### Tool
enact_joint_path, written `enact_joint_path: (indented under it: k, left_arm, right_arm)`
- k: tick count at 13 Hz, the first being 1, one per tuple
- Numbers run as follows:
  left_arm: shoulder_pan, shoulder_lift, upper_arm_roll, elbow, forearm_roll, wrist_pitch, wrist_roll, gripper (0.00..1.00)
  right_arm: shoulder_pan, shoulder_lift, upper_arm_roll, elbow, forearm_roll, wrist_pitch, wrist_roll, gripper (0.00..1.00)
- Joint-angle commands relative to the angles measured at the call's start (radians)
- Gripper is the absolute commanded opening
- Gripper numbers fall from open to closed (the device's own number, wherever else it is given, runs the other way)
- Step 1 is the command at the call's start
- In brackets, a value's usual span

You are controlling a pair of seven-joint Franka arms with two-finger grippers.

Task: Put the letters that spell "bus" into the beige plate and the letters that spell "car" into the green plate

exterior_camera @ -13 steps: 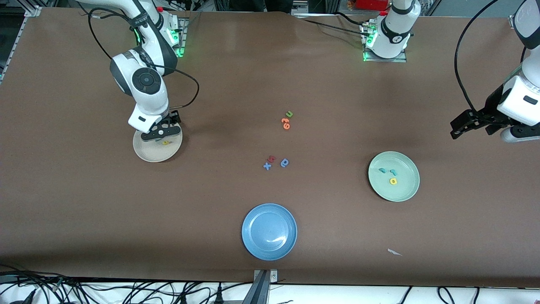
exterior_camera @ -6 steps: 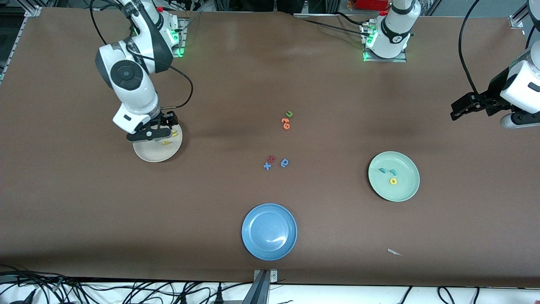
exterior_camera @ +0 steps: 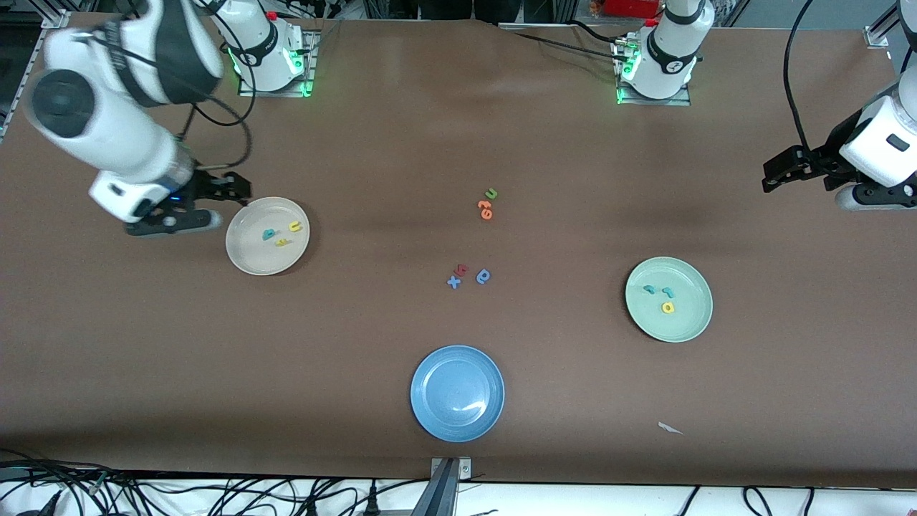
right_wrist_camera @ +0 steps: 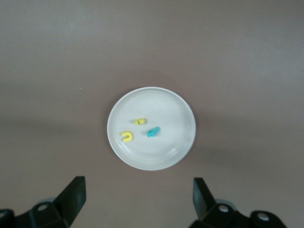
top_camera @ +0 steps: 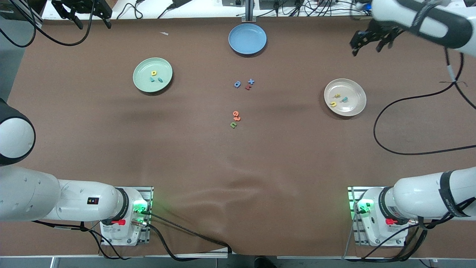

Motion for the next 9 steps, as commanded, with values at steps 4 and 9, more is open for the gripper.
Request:
enact_joint_path:
  k: [4,9]
  left_arm:
    - [0.005,0.022,0.002,0.048,-0.020,-0.032,0.027,1.00]
    - [0.005,0.031,0.002,0.051,-0.023,-0.041,0.027,1.00]
  right_arm:
    - [0.085,0.036,-0.214,0.275,0.044,-0.247,-0.142,1.00]
    - [0.140,0.041,-0.298,0.296,0.047,-0.256,-0.161,1.00]
